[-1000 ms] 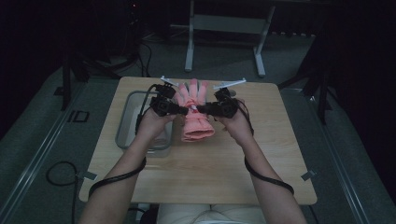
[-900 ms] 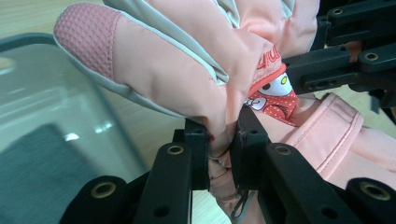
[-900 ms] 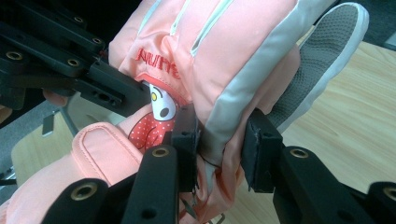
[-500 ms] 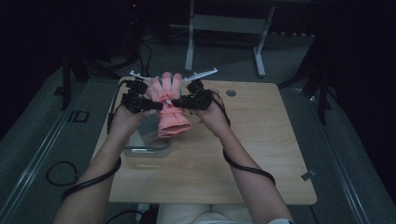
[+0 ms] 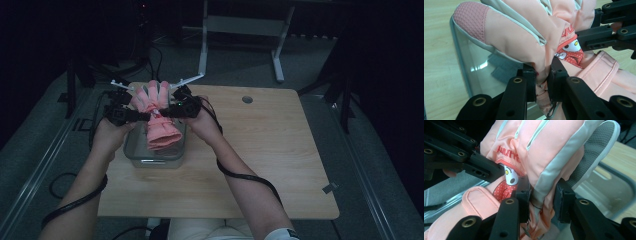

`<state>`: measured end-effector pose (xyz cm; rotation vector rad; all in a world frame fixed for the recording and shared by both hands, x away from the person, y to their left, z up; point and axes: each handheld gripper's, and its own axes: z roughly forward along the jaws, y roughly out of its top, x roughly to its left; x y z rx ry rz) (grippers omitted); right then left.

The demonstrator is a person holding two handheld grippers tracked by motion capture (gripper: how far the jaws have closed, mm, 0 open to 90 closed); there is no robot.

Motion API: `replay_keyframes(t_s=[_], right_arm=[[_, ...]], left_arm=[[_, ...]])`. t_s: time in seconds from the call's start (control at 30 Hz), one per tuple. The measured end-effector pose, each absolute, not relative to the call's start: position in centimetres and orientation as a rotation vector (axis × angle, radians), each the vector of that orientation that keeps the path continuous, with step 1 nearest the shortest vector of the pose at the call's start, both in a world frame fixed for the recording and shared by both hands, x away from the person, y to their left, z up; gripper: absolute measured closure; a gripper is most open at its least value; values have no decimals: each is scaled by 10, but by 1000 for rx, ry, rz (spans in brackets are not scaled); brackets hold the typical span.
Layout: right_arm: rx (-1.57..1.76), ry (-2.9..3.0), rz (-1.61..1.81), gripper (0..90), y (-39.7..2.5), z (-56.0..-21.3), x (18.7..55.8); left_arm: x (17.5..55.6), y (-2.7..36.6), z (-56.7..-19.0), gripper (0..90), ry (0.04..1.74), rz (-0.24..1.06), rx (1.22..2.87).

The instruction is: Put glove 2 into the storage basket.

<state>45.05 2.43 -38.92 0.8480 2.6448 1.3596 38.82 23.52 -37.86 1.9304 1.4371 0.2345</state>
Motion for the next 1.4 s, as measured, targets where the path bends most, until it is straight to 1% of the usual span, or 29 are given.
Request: replay_keyframes(t_s=[0.2, 0.33, 0.43, 0.47, 0.57, 0.77, 0.93, 1.1, 1.3, 1.4], right_arm=[[839, 2664, 1309, 692, 34, -400, 456], [857, 2671, 1276, 691, 35, -409, 463], [870, 2676, 1253, 690, 35, -418, 467], [880, 2674, 1249, 690, 36, -423, 468], [893, 2673, 1232, 690, 40, -436, 471], [917, 2710, 1178, 689, 43, -452, 479], [931, 2723, 1142, 686, 40, -463, 482], [940, 2753, 1138, 681, 39, -474, 482], [947, 2757, 1119, 671, 43, -483, 483], [981, 2767, 1102, 660, 43, -487, 487]], left_arm=[[392, 239, -391, 785, 1453, 215, 1913], [402, 237, -408, 785, 1477, 195, 1898], [405, 236, -414, 785, 1483, 193, 1901], [408, 237, -422, 785, 1499, 187, 1900], [412, 238, -432, 785, 1520, 182, 1897], [418, 238, -453, 784, 1553, 123, 1874], [420, 233, -465, 783, 1562, 108, 1877], [420, 238, -475, 783, 1571, 64, 1883], [425, 238, -482, 777, 1593, 58, 1908], [426, 235, -484, 770, 1594, 88, 1922]])
